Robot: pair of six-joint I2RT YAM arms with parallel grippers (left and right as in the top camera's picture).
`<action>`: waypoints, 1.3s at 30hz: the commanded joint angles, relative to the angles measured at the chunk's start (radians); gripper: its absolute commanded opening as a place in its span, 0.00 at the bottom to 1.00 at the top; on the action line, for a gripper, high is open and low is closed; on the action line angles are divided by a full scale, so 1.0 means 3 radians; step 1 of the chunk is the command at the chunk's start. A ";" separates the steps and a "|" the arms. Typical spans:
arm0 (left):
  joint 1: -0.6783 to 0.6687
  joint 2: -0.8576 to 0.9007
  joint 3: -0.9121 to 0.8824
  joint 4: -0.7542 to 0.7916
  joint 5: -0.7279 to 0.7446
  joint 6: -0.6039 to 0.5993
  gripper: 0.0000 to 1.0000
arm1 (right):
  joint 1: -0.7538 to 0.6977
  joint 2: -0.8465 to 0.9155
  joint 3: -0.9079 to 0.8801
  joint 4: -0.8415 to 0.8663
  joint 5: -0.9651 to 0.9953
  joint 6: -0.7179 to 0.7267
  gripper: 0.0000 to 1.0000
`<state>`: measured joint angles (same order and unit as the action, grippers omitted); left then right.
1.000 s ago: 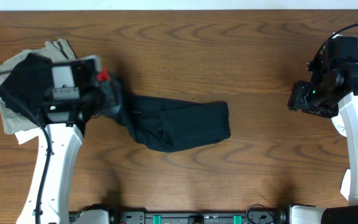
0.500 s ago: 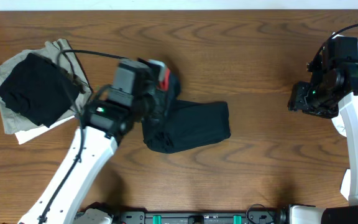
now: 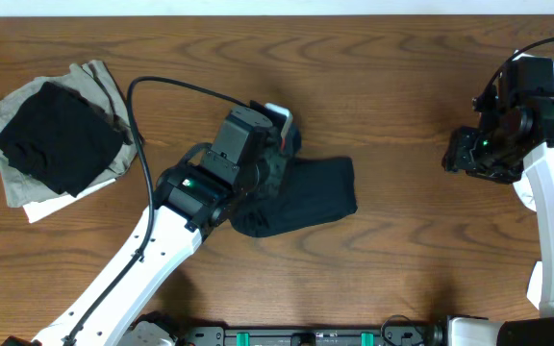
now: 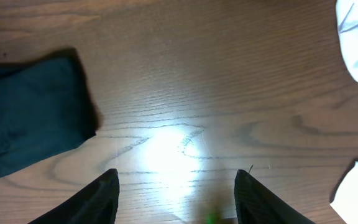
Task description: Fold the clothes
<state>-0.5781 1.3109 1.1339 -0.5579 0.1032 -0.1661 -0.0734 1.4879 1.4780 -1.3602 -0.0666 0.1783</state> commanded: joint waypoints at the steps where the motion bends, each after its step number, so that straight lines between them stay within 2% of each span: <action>1: -0.0043 0.0010 0.0069 0.0148 -0.0109 -0.0337 0.06 | -0.0004 0.0022 -0.0029 0.0037 -0.0053 -0.0025 0.58; 11: -0.0370 0.0212 0.0067 0.0299 -0.0111 -0.0459 0.06 | 0.0028 0.0122 -0.0337 0.0212 -0.0070 -0.0024 0.58; 26: -0.0769 0.0584 0.0067 0.0609 -0.0112 -0.0604 0.06 | 0.0028 0.0122 -0.0355 0.0261 -0.0067 -0.0027 0.58; 28: -0.0804 0.0601 0.0067 0.0623 -0.0104 -0.0641 0.09 | 0.0029 0.0122 -0.0355 0.0262 -0.0067 -0.0027 0.58; 30: -0.0848 0.0605 0.0067 0.0716 0.0075 -0.0638 0.28 | 0.0028 0.0122 -0.0355 0.0271 -0.0069 -0.0027 0.58; 34: -0.0919 0.0605 0.0069 0.1048 0.0559 -0.0637 0.41 | 0.0029 0.0122 -0.0355 0.0287 -0.0069 -0.0025 0.58; 39: -0.0871 0.0520 0.0069 0.1038 0.0638 -0.0514 0.42 | 0.0032 0.0122 -0.0355 0.0285 -0.0189 -0.0028 0.58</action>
<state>-0.8543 1.4864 1.1343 -0.2325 0.2501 -0.3511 -0.0700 1.5249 1.3739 -1.2758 -0.0902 0.1783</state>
